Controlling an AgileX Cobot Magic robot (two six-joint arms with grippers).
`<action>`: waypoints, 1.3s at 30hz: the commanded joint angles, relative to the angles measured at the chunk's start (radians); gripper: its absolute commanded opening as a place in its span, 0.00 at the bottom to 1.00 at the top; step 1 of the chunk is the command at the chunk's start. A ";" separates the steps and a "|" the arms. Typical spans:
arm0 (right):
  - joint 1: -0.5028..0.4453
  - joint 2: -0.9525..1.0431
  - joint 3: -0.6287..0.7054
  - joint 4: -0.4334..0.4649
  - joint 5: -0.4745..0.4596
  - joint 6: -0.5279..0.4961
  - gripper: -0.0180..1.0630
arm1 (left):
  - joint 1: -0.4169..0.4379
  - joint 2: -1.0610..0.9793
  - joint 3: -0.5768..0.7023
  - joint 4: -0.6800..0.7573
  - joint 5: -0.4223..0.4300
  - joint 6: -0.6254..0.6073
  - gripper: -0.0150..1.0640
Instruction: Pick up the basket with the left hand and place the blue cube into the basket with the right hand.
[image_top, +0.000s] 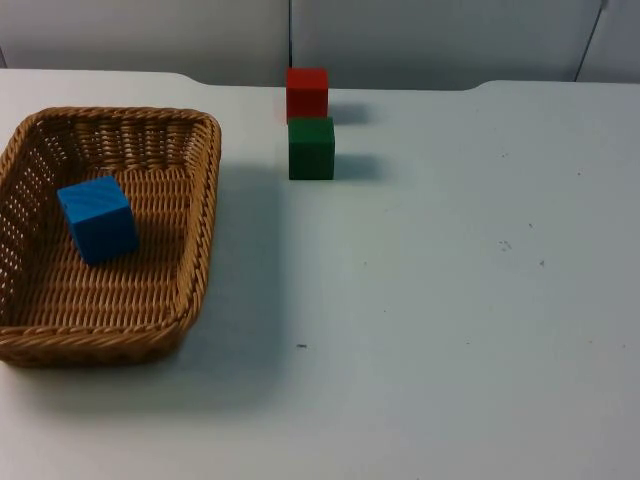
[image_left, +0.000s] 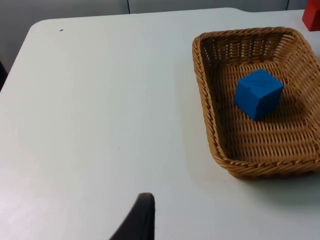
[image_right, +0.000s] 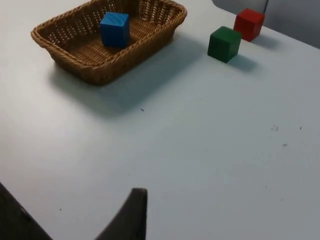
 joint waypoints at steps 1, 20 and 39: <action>0.004 -0.007 0.005 -0.010 0.006 0.004 0.98 | 0.003 -0.004 0.003 0.005 -0.014 -0.007 0.88; 0.004 -0.007 0.026 0.002 -0.041 0.001 0.98 | 0.003 -0.004 0.003 0.005 -0.014 -0.007 0.88; 0.004 -0.007 0.032 0.083 -0.050 -0.094 0.98 | 0.003 -0.004 0.003 0.005 -0.014 -0.007 0.88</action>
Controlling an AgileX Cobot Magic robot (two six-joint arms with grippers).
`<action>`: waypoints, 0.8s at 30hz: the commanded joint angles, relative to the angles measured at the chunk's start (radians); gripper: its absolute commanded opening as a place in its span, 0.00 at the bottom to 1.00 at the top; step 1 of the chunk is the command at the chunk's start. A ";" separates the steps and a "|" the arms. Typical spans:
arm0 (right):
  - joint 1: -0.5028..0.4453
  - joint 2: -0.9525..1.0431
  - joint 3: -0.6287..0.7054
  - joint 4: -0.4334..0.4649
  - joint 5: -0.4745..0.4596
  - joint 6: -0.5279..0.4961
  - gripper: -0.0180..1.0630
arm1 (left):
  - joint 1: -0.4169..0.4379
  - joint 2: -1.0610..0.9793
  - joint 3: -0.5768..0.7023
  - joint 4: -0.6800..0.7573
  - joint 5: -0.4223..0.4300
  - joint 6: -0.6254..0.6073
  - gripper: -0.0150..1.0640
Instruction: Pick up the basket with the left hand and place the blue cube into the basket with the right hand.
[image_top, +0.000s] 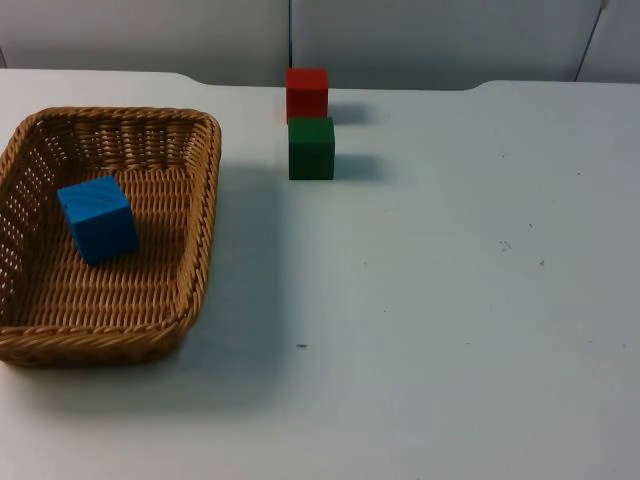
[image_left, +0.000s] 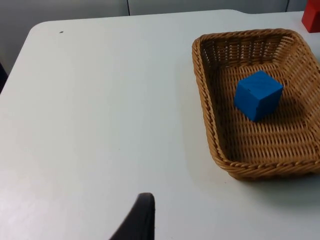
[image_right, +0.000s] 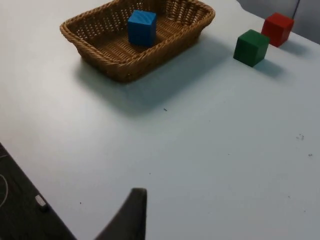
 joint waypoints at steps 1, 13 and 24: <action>0.004 -0.003 0.009 0.005 -0.015 -0.013 0.98 | 0.003 -0.004 0.003 0.003 -0.011 -0.007 0.88; 0.004 -0.003 0.009 0.007 -0.013 -0.008 0.98 | 0.003 -0.004 0.003 0.003 -0.011 -0.007 0.88; 0.004 -0.003 0.009 -0.008 -0.009 0.040 0.98 | 0.003 -0.004 0.003 0.003 -0.011 -0.007 0.88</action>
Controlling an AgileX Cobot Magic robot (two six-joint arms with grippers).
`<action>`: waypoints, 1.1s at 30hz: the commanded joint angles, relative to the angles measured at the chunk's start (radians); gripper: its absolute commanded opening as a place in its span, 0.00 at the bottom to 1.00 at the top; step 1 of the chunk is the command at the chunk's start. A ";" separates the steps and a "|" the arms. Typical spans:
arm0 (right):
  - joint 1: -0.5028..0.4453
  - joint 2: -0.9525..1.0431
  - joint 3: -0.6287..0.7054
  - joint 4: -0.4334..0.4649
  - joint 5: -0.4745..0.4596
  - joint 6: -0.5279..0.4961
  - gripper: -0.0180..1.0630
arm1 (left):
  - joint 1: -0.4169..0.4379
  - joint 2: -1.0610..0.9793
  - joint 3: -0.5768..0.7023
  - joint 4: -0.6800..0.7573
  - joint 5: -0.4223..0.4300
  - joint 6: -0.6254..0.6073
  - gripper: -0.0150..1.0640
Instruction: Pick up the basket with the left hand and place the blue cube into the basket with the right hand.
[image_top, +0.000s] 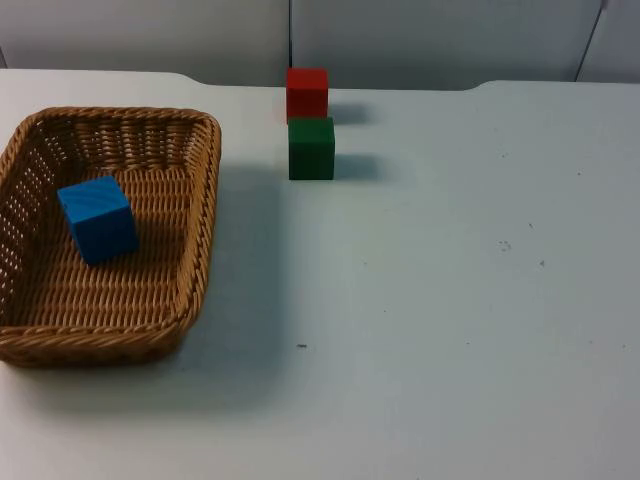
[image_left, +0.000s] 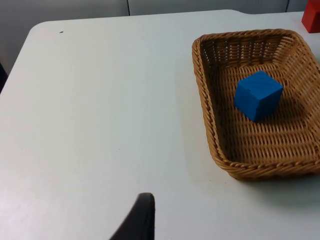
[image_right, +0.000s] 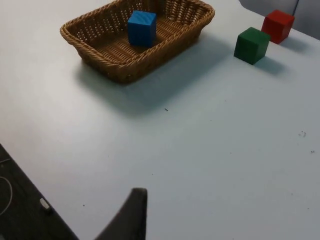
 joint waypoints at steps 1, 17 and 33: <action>0.004 -0.003 0.009 -0.006 -0.009 0.009 0.98 | 0.003 -0.004 0.003 0.003 -0.010 -0.005 0.88; 0.004 -0.003 0.009 -0.006 -0.009 0.026 0.98 | 0.003 -0.004 0.003 0.003 -0.010 -0.005 0.88; -0.398 -0.003 0.009 -0.006 -0.009 0.026 0.98 | 0.003 -0.004 0.003 0.003 -0.010 -0.005 0.88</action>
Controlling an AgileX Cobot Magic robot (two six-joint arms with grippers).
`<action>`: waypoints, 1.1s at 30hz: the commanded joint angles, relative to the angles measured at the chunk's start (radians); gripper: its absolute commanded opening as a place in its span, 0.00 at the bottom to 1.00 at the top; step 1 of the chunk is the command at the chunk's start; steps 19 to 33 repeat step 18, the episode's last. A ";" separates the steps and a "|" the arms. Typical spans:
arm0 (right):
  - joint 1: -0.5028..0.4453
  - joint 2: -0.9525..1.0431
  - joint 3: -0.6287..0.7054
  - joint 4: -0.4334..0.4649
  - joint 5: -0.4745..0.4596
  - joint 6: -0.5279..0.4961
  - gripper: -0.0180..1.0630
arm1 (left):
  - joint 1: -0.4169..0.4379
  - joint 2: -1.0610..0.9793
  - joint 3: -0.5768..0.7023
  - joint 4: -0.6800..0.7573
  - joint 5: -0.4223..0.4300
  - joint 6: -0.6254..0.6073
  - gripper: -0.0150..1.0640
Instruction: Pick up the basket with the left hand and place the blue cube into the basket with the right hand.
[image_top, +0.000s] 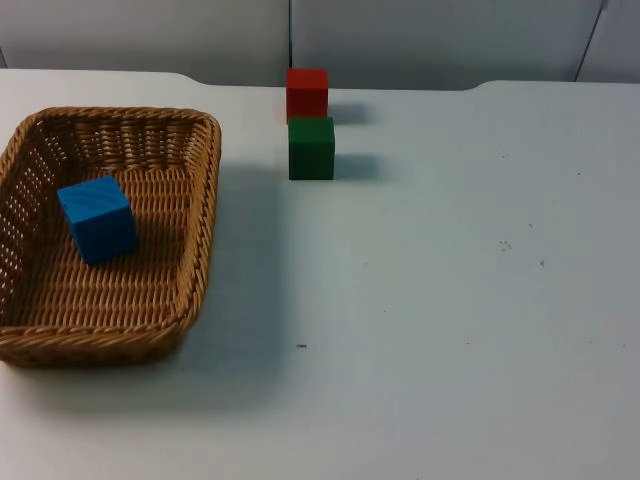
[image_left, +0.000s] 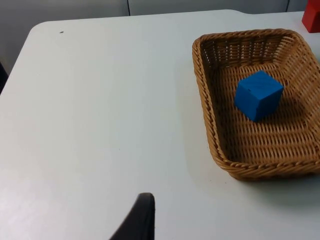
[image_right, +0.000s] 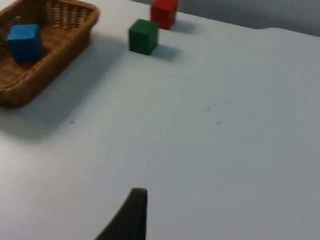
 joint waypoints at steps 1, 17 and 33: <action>-0.087 -0.003 0.009 -0.004 -0.009 0.003 0.98 | 0.003 -0.004 0.003 0.003 -0.010 -0.006 0.88; -0.446 -0.003 0.009 -0.004 -0.009 0.003 0.98 | 0.003 -0.004 0.003 0.003 -0.010 -0.006 0.88; -0.457 -0.003 0.009 -0.004 -0.009 0.003 0.98 | 0.003 -0.004 0.003 0.003 -0.010 -0.006 0.88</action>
